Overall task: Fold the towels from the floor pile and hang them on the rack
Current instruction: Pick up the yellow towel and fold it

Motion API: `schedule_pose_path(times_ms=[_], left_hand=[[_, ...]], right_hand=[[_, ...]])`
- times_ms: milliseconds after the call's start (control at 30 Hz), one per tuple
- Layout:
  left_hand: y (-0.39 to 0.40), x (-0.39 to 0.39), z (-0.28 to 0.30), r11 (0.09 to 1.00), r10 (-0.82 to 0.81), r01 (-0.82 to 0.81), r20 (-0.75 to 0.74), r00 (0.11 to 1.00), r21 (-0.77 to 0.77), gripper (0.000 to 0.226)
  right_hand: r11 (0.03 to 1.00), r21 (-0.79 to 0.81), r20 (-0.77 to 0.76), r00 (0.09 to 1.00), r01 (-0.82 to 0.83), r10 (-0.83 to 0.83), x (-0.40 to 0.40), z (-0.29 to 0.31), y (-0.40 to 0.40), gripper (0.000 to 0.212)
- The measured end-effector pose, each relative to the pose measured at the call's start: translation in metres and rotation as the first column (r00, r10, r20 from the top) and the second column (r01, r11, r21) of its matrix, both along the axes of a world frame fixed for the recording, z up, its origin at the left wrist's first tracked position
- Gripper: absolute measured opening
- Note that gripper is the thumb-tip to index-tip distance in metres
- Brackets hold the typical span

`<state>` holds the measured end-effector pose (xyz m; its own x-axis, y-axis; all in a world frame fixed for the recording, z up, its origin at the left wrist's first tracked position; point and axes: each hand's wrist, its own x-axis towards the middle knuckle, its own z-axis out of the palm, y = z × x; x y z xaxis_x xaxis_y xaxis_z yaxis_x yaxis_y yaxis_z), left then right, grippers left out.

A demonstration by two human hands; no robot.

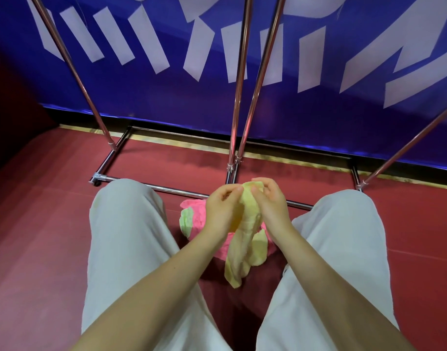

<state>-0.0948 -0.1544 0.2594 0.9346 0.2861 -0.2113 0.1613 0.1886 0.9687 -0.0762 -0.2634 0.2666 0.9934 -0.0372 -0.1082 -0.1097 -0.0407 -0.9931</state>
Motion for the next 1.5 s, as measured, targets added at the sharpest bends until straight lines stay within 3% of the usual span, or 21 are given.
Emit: schedule_pose_path(times_ms=[100,267,400,500,567,667,733,867,1033,1133,1267,1367,1500], left_hand=[[0.006,0.003,0.004,0.999,0.038,-0.038,0.024,0.999,0.003,0.011],[0.022,0.012,0.004,0.995,0.100,-0.098,0.047,0.994,-0.035,0.014],[0.036,0.017,0.004,0.984,0.148,-0.143,0.039,0.988,-0.110,0.014],[0.038,0.016,0.003,0.986,0.128,-0.122,0.052,0.990,-0.110,0.012],[0.036,0.014,0.000,0.990,0.115,-0.109,0.058,0.992,-0.092,0.012],[0.034,0.012,0.000,0.993,0.097,-0.090,0.086,0.992,-0.079,0.012],[0.034,0.011,0.003,0.992,0.097,-0.089,0.094,0.991,-0.087,0.012],[0.043,0.014,0.004,0.990,0.120,-0.114,0.065,0.991,-0.085,0.013],[0.043,0.021,0.011,0.970,0.195,-0.201,-0.051,0.979,-0.137,0.018],[0.046,0.023,0.020,0.956,0.265,-0.270,-0.057,0.963,-0.112,0.017],[0.066,0.028,0.025,0.923,0.354,-0.357,-0.050,0.934,-0.144,0.010],[0.076,0.028,0.026,0.893,0.381,-0.385,-0.064,0.922,-0.231,0.015],[0.085,0.028,0.021,0.878,0.422,-0.426,-0.064,0.904,-0.219,0.019]], right_hand=[[0.997,0.005,-0.062,0.995,-0.082,0.082,0.000,-0.004,0.000,0.027],[0.940,-0.252,-0.172,0.966,-0.232,0.192,-0.002,-0.023,0.001,0.018],[0.952,-0.205,-0.253,0.952,-0.227,0.173,-0.007,-0.036,0.008,0.021],[0.984,-0.060,-0.261,0.954,-0.167,0.146,-0.012,-0.038,0.015,0.022],[0.982,-0.005,-0.229,0.956,-0.187,0.181,-0.017,-0.038,0.019,0.013],[0.952,-0.158,-0.091,0.964,-0.261,0.249,-0.023,-0.044,0.020,0.008],[0.949,-0.232,-0.070,0.977,-0.212,0.201,-0.022,-0.048,0.019,0.008],[0.982,-0.173,-0.094,0.994,-0.078,0.062,-0.017,-0.046,0.017,0.015],[0.974,-0.201,0.018,0.993,-0.107,0.112,-0.023,-0.031,0.018,0.018],[0.911,-0.372,0.080,0.972,-0.175,0.219,-0.029,-0.031,0.012,0.013],[0.746,-0.621,0.036,0.942,-0.241,0.334,-0.030,-0.046,-0.002,0.018],[0.668,-0.676,-0.055,0.925,-0.312,0.377,-0.030,-0.058,-0.011,0.020],[0.674,-0.677,-0.087,0.941,-0.296,0.326,-0.028,-0.073,-0.023,0.015]])
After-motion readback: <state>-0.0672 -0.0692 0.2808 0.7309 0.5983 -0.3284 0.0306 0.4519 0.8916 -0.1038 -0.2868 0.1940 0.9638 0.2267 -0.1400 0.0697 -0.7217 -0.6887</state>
